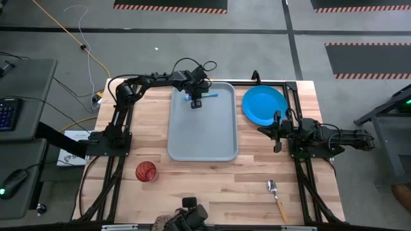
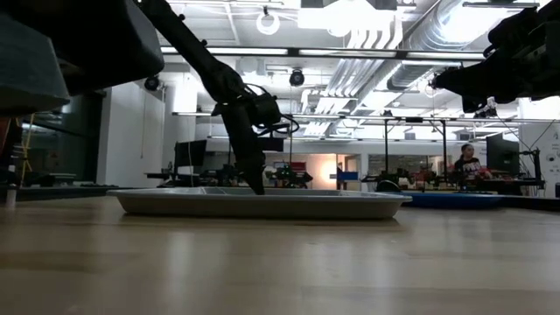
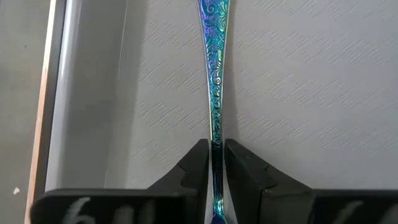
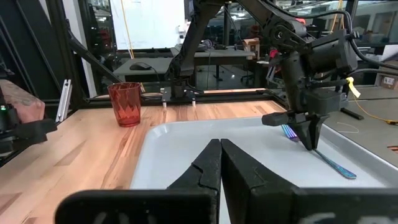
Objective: Pick and place plate/cup/fork/spoon on tray
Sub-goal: Put the blue fork on the right of the gray serving tray, then put the blue plate on the gray serving tray to the left of the blue fork
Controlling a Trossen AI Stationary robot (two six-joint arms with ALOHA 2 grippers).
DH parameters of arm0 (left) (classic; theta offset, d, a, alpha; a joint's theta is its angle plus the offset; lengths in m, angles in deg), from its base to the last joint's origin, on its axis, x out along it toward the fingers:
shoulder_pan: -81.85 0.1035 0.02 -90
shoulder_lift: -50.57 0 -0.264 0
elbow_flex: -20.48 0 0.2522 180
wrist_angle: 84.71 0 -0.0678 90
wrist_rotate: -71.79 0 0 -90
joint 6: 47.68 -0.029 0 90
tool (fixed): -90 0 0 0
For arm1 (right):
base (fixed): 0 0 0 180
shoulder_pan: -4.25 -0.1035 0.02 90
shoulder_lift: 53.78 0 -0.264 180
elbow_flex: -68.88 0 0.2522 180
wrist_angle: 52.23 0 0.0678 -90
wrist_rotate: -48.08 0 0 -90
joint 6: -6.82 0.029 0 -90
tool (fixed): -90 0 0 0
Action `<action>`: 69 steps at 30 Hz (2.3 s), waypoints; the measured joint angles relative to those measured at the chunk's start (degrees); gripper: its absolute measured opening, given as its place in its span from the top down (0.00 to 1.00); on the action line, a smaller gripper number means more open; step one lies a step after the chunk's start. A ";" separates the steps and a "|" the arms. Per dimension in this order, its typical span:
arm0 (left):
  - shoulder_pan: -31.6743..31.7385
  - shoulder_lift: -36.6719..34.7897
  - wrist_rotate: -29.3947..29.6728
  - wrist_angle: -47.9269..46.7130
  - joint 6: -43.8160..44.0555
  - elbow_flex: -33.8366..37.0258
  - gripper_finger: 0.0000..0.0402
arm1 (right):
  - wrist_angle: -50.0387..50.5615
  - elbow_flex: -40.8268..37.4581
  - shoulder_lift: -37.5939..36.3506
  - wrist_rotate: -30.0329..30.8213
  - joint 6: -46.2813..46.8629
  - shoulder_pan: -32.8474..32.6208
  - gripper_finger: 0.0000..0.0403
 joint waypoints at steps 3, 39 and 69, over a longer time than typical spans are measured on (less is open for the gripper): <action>0.00 0.00 0.00 -0.07 0.00 0.00 0.85 | 0.00 0.00 0.00 0.00 0.00 0.02 1.00; -2.13 -1.51 2.29 -28.66 11.07 -20.81 0.43 | 0.01 0.00 -0.02 0.02 0.00 0.00 1.00; -12.07 -67.18 -5.09 67.40 29.99 58.87 0.49 | 0.00 0.00 -0.01 0.00 0.00 0.00 1.00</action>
